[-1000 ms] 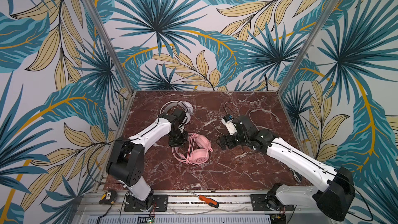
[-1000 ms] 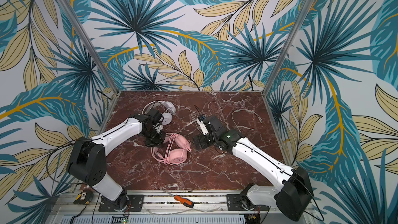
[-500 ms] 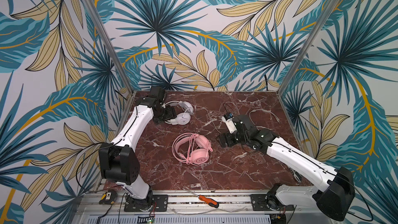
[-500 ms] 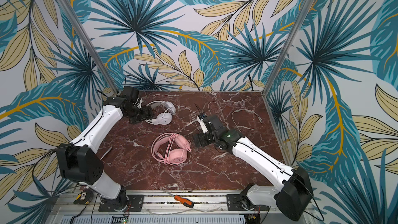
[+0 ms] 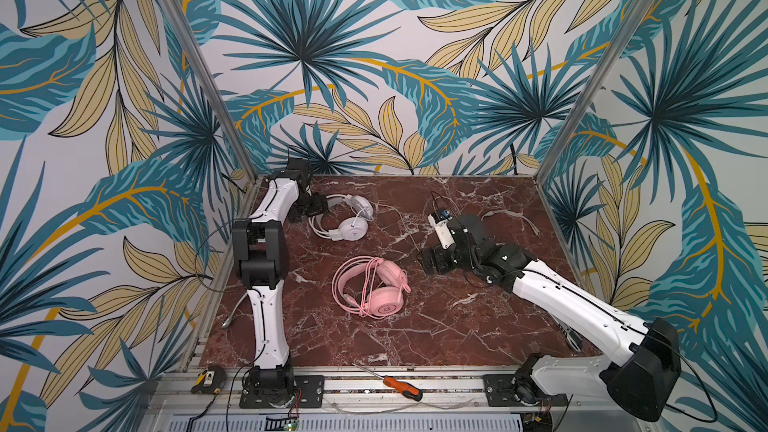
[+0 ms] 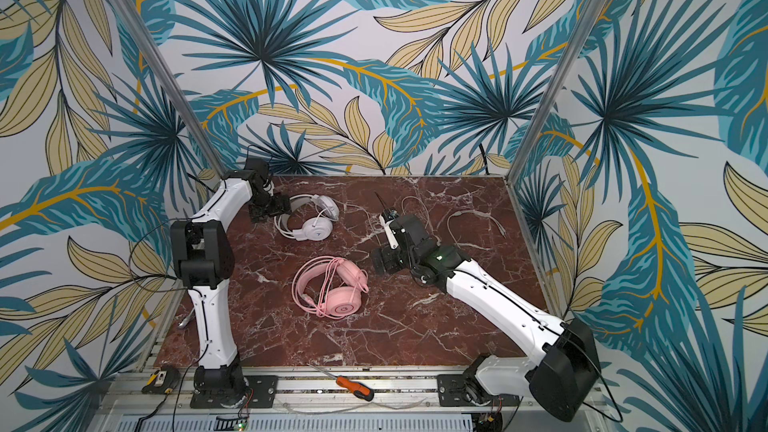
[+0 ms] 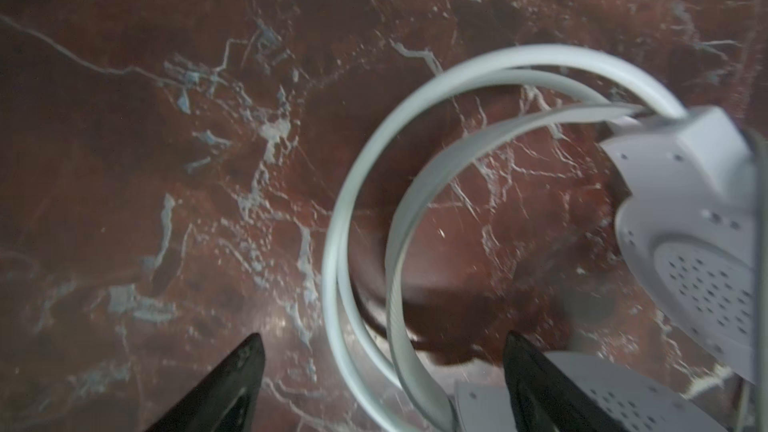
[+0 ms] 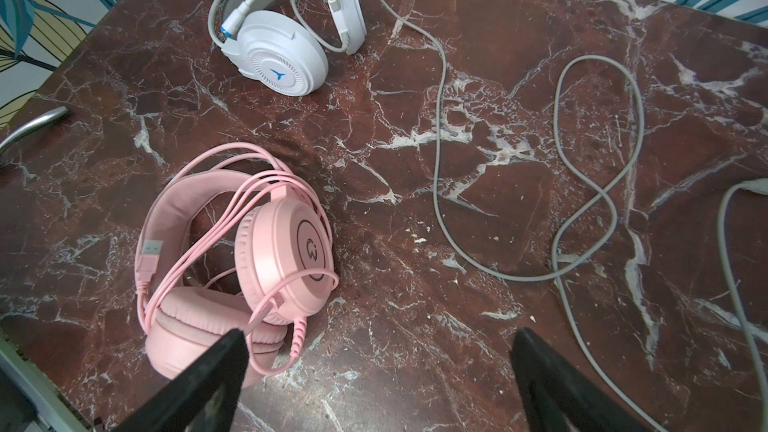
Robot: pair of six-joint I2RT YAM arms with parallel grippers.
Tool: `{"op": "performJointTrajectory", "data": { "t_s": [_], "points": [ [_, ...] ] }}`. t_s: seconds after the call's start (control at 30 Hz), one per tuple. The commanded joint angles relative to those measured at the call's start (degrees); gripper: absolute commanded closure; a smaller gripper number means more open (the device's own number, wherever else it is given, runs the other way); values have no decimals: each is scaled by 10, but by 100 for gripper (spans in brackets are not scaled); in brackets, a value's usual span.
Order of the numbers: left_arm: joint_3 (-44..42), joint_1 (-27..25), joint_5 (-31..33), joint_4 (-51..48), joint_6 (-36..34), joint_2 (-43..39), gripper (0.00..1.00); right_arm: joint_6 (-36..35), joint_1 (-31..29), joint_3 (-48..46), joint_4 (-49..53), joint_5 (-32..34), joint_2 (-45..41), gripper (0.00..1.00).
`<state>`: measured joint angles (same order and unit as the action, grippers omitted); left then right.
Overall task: Wrap the headphones
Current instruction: 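Move the left gripper to the white headset and grasp its headband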
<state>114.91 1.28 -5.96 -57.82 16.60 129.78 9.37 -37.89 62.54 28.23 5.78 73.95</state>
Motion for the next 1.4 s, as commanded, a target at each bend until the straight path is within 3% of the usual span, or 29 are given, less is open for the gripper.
{"op": "performJointTrajectory", "data": {
  "t_s": [0.0, 0.2, 0.47, 0.7, 0.97, 1.37],
  "points": [
    [42, 6, 14, -3, -27, 28, 16, -7, 2, 11, 5, 26, 6, 0],
    [72, 6, 32, -2, -36, 91, 32, -11, 2, 18, 12, 35, 15, 0],
    [56, 5, 19, -2, -27, 110, 58, -5, 1, 18, 19, 53, 21, 0],
    [38, -5, 6, -2, 4, 80, 99, 4, 3, -3, 19, 69, 2, 0],
    [50, -35, -27, -2, 12, 3, 100, 15, 43, -40, 57, 44, -47, 0],
    [50, -91, -128, -3, -9, -119, 100, 12, 165, -94, 62, -37, -122, 0]
  ]
}}
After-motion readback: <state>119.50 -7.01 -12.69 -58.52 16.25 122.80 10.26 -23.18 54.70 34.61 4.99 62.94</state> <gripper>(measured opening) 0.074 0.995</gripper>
